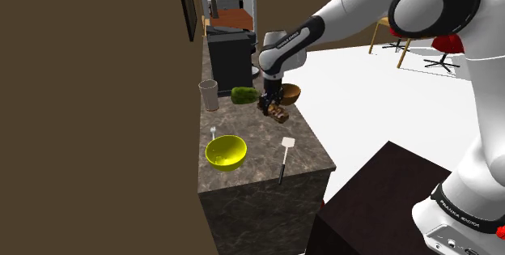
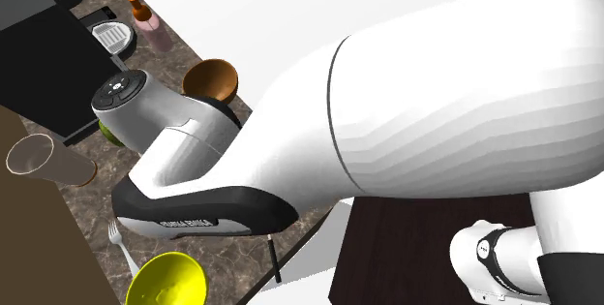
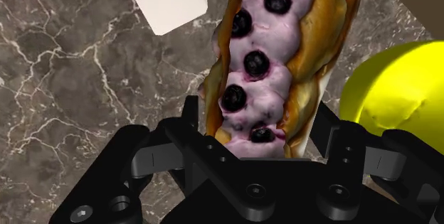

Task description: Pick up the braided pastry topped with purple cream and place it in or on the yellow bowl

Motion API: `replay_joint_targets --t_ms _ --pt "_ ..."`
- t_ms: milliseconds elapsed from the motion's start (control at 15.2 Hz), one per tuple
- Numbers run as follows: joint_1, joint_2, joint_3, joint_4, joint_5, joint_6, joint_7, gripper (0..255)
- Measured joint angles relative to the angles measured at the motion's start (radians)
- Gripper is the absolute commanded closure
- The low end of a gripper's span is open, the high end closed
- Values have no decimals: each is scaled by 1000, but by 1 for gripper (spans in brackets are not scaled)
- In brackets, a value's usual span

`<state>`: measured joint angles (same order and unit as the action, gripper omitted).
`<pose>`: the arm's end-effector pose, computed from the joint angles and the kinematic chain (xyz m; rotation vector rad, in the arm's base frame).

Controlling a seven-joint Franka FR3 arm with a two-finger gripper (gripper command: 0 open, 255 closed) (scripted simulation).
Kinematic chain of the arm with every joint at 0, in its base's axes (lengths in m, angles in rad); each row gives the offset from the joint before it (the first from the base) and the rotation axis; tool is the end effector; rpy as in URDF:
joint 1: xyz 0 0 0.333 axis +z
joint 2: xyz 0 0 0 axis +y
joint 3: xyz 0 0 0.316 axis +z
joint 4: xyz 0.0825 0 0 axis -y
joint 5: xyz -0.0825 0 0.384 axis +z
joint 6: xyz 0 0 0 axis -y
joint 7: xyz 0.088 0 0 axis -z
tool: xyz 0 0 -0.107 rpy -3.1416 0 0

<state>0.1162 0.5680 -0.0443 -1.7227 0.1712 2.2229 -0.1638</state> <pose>0.6612 0.0557 0.2517 -3.0221 -0.2017 0.0928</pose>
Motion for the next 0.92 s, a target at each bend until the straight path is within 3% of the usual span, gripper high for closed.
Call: replay_joint_targets --t_ms 396,924 --pt "87 42 22 78 -11 -23 117 255" --pt "206 171 48 292 -29 -89 278 255"
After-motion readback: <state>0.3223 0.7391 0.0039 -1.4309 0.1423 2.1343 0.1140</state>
